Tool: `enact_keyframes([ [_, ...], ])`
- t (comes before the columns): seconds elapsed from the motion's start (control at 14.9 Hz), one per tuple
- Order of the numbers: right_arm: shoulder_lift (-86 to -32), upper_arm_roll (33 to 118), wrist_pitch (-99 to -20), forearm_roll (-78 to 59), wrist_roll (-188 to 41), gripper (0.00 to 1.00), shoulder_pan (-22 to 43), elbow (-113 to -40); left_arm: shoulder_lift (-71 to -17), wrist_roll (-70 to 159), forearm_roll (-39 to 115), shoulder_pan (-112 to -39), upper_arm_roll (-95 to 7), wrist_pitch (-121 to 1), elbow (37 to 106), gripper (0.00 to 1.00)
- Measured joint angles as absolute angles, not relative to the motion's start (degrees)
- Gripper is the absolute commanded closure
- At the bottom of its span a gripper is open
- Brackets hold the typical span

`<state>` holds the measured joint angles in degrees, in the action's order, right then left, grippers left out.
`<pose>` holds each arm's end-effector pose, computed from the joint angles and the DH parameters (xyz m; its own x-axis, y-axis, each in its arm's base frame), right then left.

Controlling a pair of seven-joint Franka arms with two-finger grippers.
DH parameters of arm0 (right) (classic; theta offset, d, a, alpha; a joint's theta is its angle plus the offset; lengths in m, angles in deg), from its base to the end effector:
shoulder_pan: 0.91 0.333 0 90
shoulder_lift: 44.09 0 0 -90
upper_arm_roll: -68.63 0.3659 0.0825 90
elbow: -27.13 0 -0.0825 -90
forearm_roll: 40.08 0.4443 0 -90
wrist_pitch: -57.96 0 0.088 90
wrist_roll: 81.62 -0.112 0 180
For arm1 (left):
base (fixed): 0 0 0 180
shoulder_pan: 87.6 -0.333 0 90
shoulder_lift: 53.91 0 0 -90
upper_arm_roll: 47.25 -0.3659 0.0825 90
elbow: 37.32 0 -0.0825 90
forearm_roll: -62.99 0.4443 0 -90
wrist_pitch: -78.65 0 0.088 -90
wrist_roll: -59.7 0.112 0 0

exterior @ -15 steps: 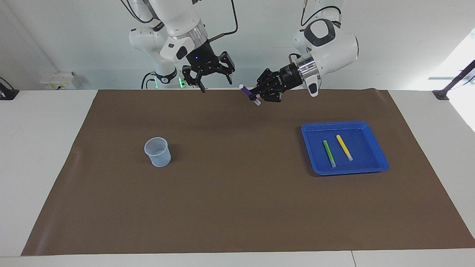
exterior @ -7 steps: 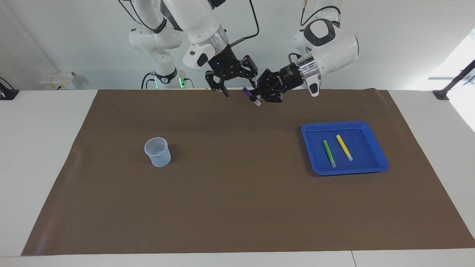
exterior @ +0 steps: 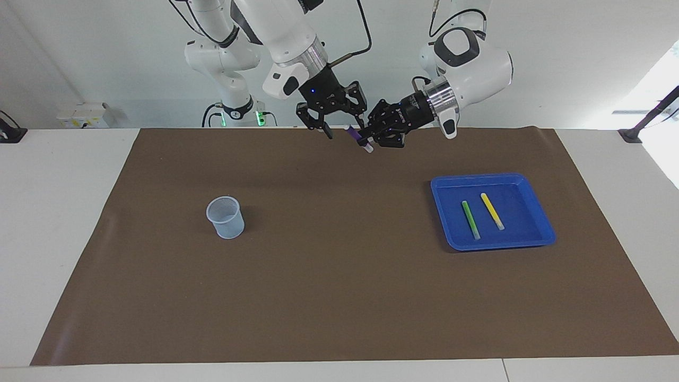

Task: Transfer and insert pens with both arms
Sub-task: 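Grasp the purple pen with the right gripper while the left gripper holds, then carry the pen to the cup with the right gripper while the left gripper withdraws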

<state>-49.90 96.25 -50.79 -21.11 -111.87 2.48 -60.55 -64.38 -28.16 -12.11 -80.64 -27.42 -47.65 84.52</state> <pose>0.5774 0.3563 0.6719 0.9973 -0.0662 0.0316 -0.0452 -0.8943 -0.4453 0.5011 -0.3063 0.5547 -0.1479 0.4462 -0.8826 0.9852 0.1447 -0.0920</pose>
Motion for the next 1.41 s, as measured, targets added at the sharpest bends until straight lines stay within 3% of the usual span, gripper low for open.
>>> enact_keyframes([
  [0.07,-49.90,96.39,-50.79,-21.11,-111.87,1.00,2.48,-60.55,-64.38,-28.21,-12.21,-80.42,-27.41,-47.91,84.53,1.00],
  [0.54,-49.95,96.60,-50.87,-21.03,-111.87,1.00,2.46,-60.40,-64.38,-28.29,-12.96,-80.31,-27.41,-48.27,84.56,1.00],
  [0.6,-49.96,96.60,-50.87,-21.03,-111.87,1.00,2.46,-60.38,-64.39,-28.29,-12.97,-80.31,-27.41,-48.28,84.56,0.10],
  [0.67,-49.96,96.60,-50.87,-21.04,-111.87,1.00,2.46,-60.38,-64.39,-28.29,-12.98,-80.30,-27.39,-48.32,84.56,0.00],
  [1.01,-50.00,95.31,-50.79,-21.25,-111.87,1.00,2.38,-60.37,-64.39,-28.46,-12.98,-78.93,-27.27,-49.04,84.56,0.00],
  [1.41,-49.46,87.12,-50.00,-28.65,-99.97,1.00,2.18,-63.79,-64.39,-28.64,-12.97,-79.19,-27.77,-49.60,84.56,0.00],
])
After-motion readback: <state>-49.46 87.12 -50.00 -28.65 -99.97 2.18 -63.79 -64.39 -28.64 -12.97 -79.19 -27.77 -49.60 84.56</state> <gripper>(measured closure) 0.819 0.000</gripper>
